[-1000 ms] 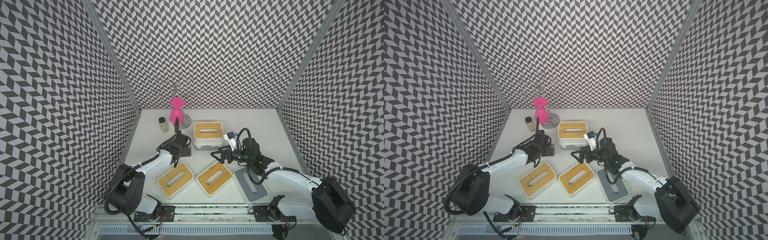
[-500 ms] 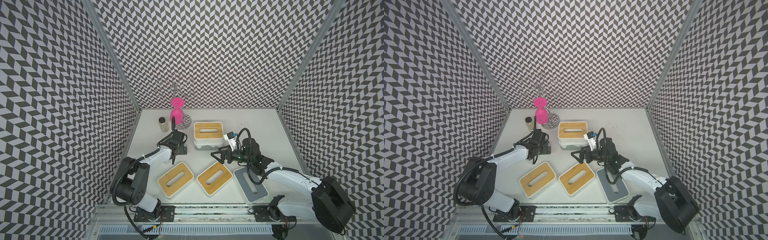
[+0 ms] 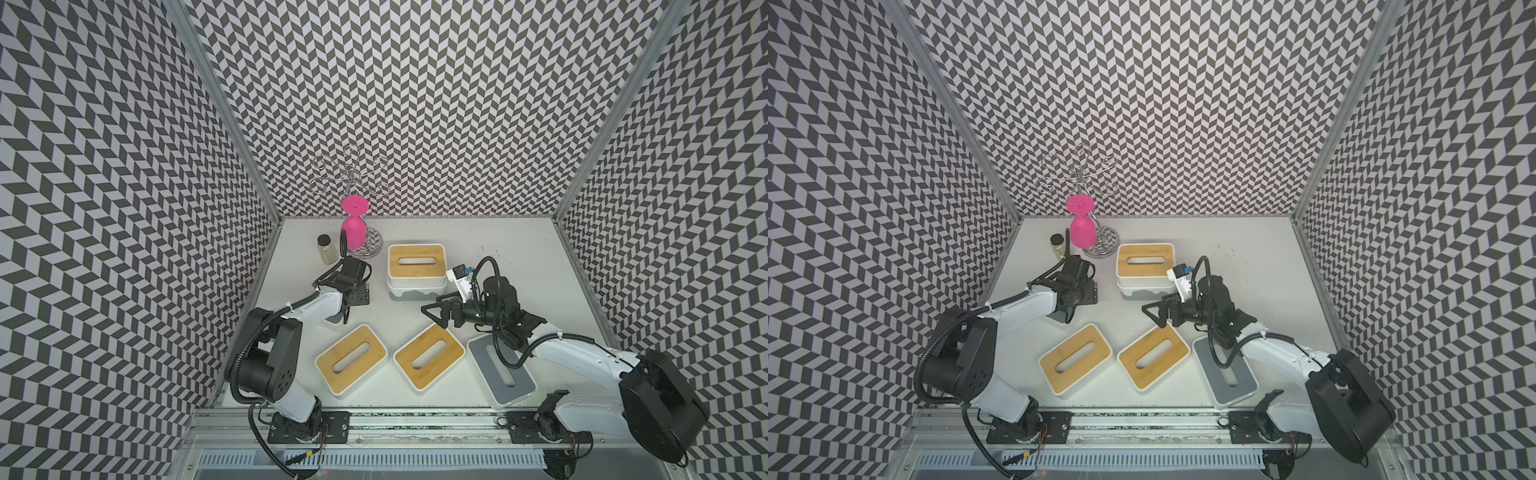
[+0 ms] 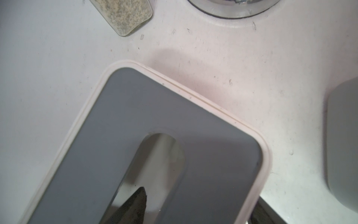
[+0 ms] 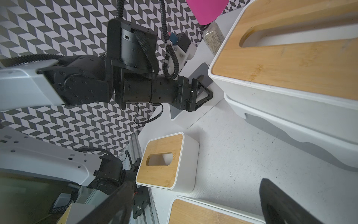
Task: Stack the tissue boxes
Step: Pick up the tissue box from the center of the board.
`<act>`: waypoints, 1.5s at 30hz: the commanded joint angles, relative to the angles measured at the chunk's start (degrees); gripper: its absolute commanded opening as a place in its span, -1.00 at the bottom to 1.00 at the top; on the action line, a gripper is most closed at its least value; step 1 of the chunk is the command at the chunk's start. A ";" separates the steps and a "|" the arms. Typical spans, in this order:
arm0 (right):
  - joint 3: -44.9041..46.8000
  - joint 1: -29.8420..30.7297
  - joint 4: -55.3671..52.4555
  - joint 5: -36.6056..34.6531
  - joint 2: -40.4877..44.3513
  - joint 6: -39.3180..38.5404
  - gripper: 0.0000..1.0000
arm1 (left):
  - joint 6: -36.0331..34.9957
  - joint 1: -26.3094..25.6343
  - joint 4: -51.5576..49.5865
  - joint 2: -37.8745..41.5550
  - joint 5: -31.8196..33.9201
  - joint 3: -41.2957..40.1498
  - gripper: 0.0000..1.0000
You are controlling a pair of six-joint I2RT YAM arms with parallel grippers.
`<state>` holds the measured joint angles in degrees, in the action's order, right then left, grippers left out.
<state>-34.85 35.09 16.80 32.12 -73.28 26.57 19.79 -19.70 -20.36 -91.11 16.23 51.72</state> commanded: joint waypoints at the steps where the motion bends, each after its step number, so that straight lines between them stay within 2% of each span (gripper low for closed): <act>1: 0.18 0.25 3.33 0.76 -0.09 -0.11 0.98 | 1.82 0.15 -0.61 0.01 -1.10 1.22 0.60; 6: 0.02 0.24 2.98 0.73 -0.15 -0.16 0.98 | 4.10 0.05 -1.44 0.68 -1.55 0.74 0.60; 19: -0.05 0.24 2.97 0.77 -0.43 0.90 0.99 | 4.47 1.11 0.38 -0.42 0.81 0.46 0.28; 37: -1.35 0.26 0.42 0.34 -0.40 0.99 0.99 | 3.51 1.52 -0.29 2.03 3.87 2.02 -0.10; 45: -4.90 -0.55 -5.42 0.85 0.98 4.45 0.98 | 2.97 -0.48 -3.40 5.34 7.77 4.81 -0.13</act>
<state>-36.75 34.85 12.53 32.45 -73.54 29.15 23.20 -19.05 -22.63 -89.41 19.97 53.54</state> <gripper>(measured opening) 0.991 0.469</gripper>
